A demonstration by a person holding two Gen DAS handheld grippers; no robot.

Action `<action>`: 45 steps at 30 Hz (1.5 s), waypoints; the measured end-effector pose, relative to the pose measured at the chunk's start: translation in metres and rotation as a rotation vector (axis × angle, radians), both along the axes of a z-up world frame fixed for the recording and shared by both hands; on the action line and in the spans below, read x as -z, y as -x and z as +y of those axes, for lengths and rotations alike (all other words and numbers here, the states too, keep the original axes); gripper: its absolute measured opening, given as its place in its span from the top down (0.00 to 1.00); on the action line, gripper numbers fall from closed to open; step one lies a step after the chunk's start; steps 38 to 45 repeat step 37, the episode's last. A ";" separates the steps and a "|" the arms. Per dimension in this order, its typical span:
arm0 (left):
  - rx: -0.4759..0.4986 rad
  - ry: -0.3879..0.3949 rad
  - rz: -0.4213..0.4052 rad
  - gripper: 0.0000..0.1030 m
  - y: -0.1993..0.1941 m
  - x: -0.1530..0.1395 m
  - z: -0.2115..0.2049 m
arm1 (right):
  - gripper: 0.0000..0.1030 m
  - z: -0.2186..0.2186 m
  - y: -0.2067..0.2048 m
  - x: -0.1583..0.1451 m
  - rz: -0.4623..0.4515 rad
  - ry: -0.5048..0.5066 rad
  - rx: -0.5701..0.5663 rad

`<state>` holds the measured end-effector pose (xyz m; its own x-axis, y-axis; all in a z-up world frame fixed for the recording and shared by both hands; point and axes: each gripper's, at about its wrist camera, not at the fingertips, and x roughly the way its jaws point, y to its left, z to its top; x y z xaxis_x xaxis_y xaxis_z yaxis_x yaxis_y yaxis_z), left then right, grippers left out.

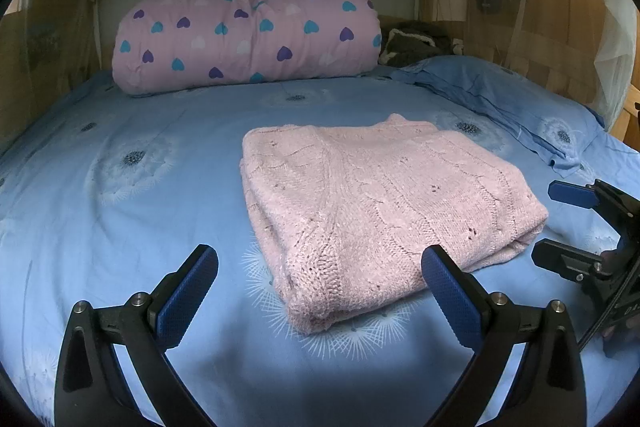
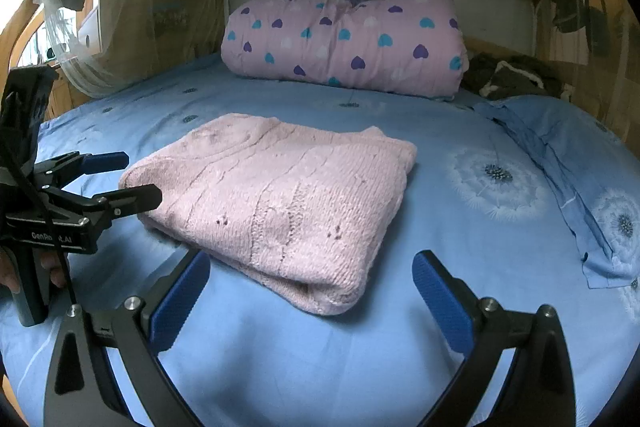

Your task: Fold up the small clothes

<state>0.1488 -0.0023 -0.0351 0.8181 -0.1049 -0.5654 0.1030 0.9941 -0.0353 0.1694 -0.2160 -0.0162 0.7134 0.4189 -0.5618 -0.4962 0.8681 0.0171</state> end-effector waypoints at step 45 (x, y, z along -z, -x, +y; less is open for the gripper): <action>0.005 0.000 0.018 0.04 -0.002 0.006 0.009 | 0.00 -0.003 -0.008 0.008 0.017 0.008 -0.013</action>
